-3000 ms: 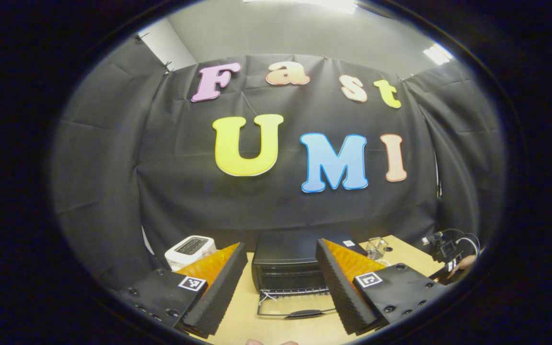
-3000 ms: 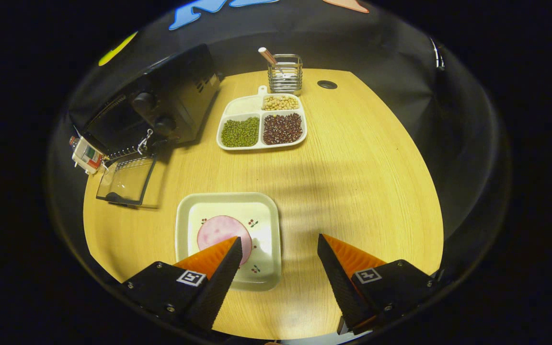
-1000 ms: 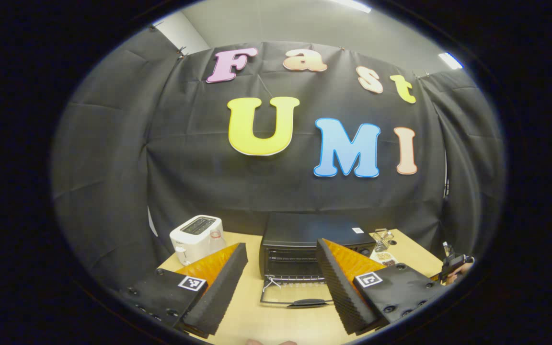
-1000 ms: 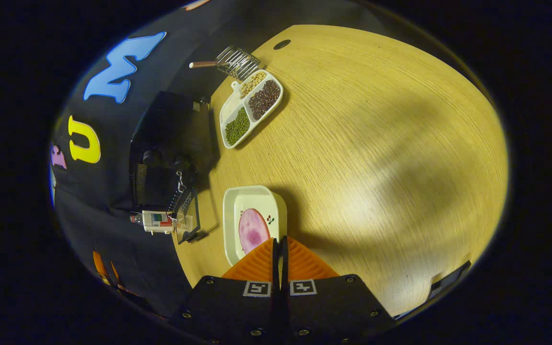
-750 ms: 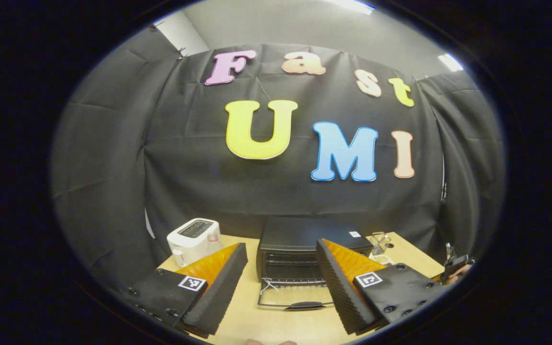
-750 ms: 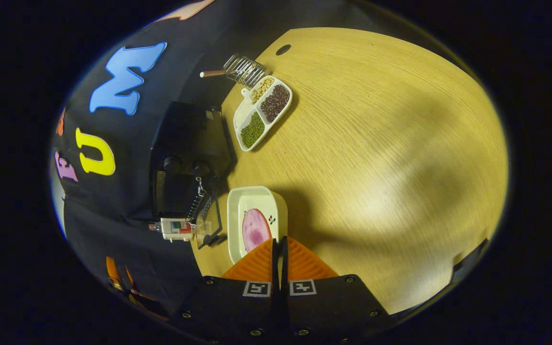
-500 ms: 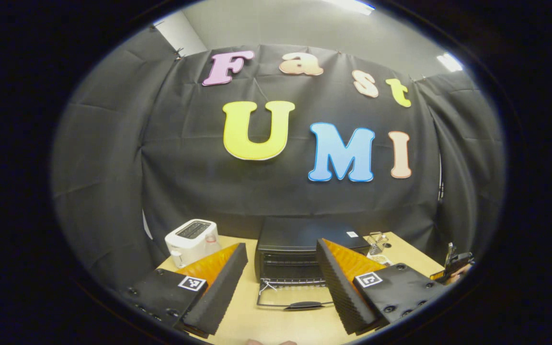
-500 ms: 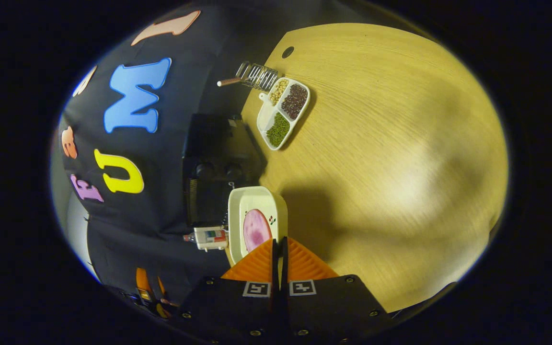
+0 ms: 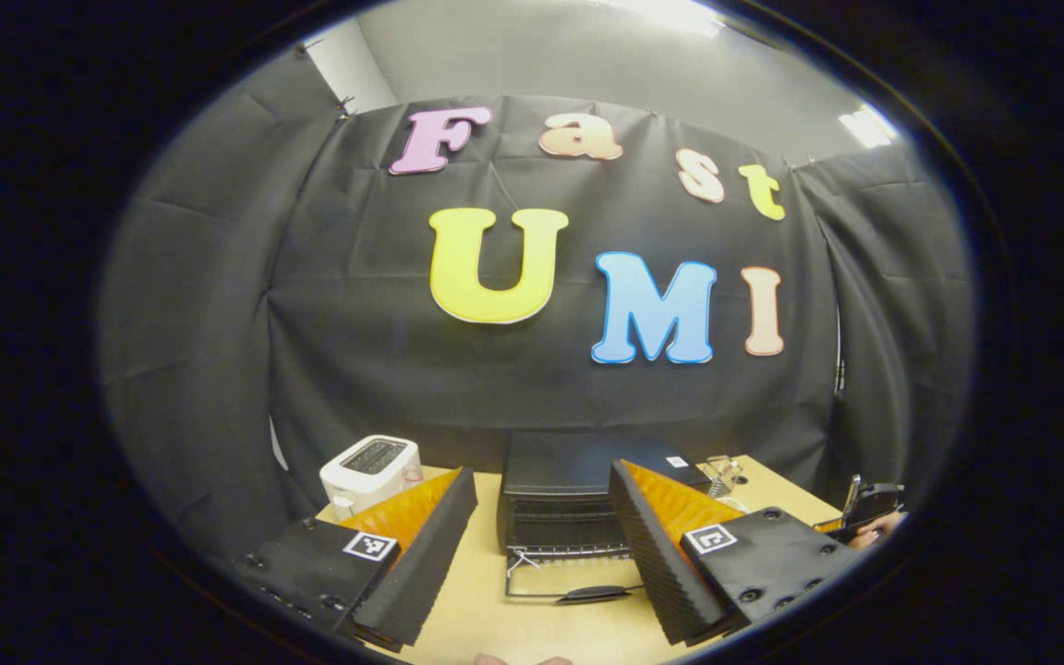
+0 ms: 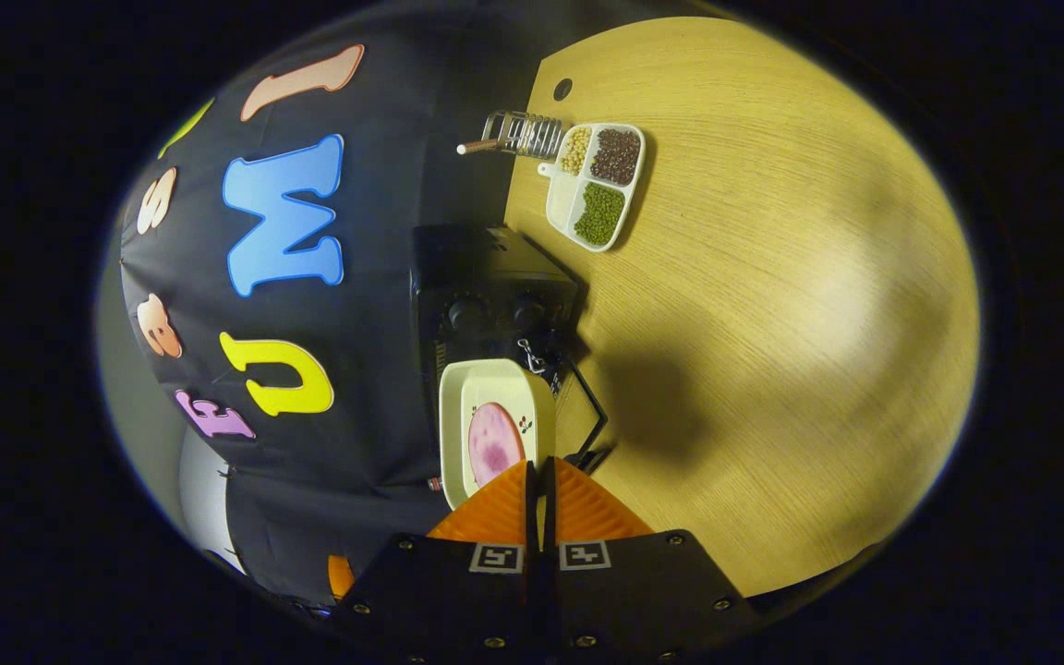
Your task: Open the electric oven with the left hand, put the food in, and close the electric oven.
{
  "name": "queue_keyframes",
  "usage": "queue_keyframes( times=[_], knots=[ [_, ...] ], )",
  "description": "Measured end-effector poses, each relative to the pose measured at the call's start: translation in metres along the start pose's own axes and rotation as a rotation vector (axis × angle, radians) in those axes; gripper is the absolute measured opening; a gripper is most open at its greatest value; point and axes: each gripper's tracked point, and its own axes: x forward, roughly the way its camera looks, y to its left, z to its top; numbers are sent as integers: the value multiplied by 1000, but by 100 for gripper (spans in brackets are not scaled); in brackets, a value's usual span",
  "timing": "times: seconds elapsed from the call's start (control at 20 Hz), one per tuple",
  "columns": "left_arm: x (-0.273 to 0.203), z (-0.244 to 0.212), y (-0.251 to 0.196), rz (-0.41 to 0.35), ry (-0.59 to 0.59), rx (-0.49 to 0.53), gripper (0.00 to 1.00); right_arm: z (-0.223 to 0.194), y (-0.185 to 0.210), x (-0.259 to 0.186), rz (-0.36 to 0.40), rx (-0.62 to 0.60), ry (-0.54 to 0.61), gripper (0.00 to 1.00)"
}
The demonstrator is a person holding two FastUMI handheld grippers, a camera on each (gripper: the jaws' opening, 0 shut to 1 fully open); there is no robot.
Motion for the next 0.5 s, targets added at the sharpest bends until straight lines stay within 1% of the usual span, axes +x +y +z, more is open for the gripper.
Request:
queue_keyframes(
  times=[0.15,0.2,0.25,0.3,0.35,0.4,0.45,0.5],
  knots=[
    [-5,7,20,27,-20,-13,100,-7,7,25,-22,-4,-31,0],
    [-7,9,26,35,-23,-26,91,-8,9,37,-29,-1,-43,0],
    [-9,10,32,41,-27,-42,91,-11,13,48,-29,11,-48,0],
    [-10,13,38,47,-29,-58,97,-15,17,61,-23,27,-44,0],
    [-12,14,44,55,-30,-71,97,-19,20,71,-20,42,-49,0],
    [-14,15,51,63,-28,-80,91,-20,24,84,-17,47,-59,0],
    [-17,12,58,75,-28,-81,100,-19,26,98,-18,52,-75,0],
    [-20,12,67,90,-26,-78,100,-17,28,110,-18,65,-93,0]
  ],
)
